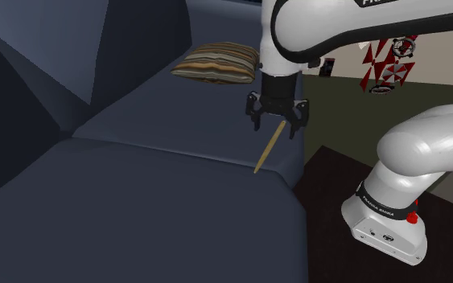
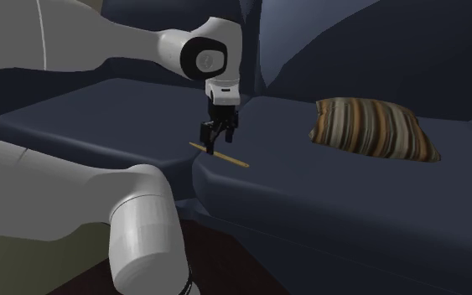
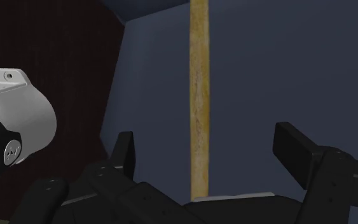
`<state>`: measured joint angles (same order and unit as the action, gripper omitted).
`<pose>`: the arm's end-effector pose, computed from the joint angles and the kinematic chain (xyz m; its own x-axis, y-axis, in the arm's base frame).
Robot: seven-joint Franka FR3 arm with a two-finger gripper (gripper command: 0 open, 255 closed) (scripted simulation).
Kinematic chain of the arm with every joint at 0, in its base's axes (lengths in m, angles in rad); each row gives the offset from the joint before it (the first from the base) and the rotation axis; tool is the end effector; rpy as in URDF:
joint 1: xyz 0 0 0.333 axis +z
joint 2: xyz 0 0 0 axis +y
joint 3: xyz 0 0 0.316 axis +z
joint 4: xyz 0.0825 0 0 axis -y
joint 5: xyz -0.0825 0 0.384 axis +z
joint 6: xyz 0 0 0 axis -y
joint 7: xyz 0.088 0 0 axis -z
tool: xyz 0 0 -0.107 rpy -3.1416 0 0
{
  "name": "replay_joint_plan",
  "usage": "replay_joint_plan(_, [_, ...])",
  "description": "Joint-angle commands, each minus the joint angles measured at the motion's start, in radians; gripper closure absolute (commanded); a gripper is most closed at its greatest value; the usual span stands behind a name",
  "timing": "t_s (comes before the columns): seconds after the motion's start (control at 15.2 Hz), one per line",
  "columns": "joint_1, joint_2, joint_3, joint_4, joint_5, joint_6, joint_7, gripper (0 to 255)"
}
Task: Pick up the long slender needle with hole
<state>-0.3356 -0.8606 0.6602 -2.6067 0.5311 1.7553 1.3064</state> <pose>0.3004 0.1520 0.4470 0.2473 -0.9678 -0.0467 -0.9661 -0.2499 0.0640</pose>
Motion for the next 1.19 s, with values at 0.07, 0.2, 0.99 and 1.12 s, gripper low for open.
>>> replay_joint_plan(0.07, [0.0, 0.011, 0.024, -0.033, 0.02, 0.045, 0.001, 0])
replay_joint_plan(0.2, [0.001, 0.017, 0.036, -0.049, 0.029, 0.068, -0.001, 0])
replay_joint_plan(0.99, [0.003, 0.015, 0.027, -0.04, 0.022, 0.054, 0.002, 255])
replay_joint_plan(1.12, [0.001, 0.008, 0.013, -0.019, 0.01, 0.026, 0.004, 255])
